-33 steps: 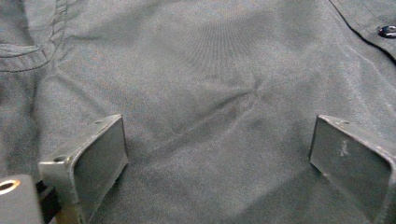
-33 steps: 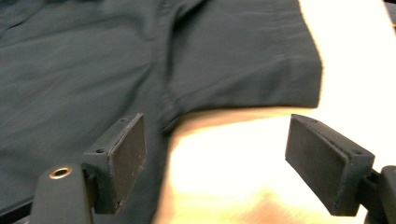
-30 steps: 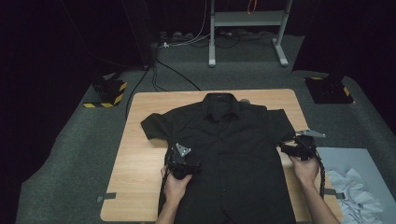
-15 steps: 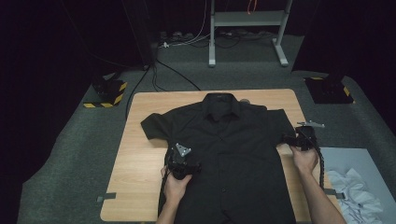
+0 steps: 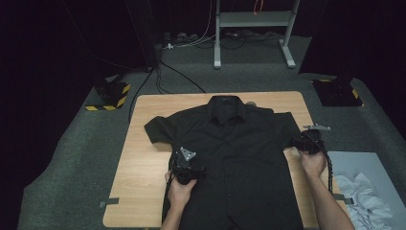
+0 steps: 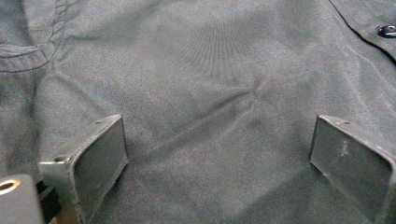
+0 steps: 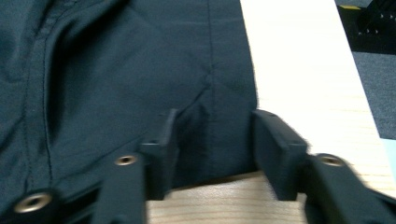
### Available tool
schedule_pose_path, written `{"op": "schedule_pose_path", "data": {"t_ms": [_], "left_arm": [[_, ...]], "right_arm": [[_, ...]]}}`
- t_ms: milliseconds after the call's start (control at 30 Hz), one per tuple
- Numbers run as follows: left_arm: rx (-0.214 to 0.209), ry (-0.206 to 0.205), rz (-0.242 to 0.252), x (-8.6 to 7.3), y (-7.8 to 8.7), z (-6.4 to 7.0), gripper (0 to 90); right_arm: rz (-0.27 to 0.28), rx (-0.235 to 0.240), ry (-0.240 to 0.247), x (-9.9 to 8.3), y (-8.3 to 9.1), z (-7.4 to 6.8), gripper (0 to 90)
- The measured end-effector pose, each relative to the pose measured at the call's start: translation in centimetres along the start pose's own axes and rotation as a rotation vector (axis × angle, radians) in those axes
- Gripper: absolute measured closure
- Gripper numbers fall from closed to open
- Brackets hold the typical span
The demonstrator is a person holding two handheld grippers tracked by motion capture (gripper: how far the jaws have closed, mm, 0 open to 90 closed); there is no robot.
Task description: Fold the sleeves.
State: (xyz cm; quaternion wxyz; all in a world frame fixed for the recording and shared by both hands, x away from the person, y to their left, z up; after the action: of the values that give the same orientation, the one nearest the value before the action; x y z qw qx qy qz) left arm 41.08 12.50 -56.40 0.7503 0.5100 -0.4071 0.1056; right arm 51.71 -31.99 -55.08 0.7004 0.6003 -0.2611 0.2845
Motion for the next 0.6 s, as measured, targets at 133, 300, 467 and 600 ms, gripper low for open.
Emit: {"op": "schedule_pose_path", "data": {"t_ms": [133,300,467,600], "left_arm": [[0.001,0.000,0.000,0.0,0.0,0.0,4.4],[0.000,0.000,0.000,0.0,0.0,0.0,4.5],[0.000,0.001,0.001,0.0,0.0,0.0,4.7],[0.001,0.002,0.001,0.0,0.0,0.0,4.8]], "right_arm": [[0.002,0.019,-0.017,-0.2,0.2,0.6,68.3],[-0.007,0.050,-0.012,-0.4,0.4,0.8,81.3],[0.000,0.094,-0.034,-0.6,0.5,1.0,85.0],[0.021,0.131,-0.073,-0.7,1.1,1.4,85.2]]}}
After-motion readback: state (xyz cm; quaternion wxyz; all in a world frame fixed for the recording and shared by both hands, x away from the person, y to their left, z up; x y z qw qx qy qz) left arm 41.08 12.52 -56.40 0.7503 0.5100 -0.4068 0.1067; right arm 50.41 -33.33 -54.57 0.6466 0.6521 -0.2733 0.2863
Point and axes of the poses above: each handheld gripper's, and its own axes: y roughly backward along the jaws, x roughly out of its top, z roughly to its right, the point moved 3 cm from there along -y, roughly forward along the jaws, and after that the axes turned 12 degrees about -x, right-handed, at the moved point
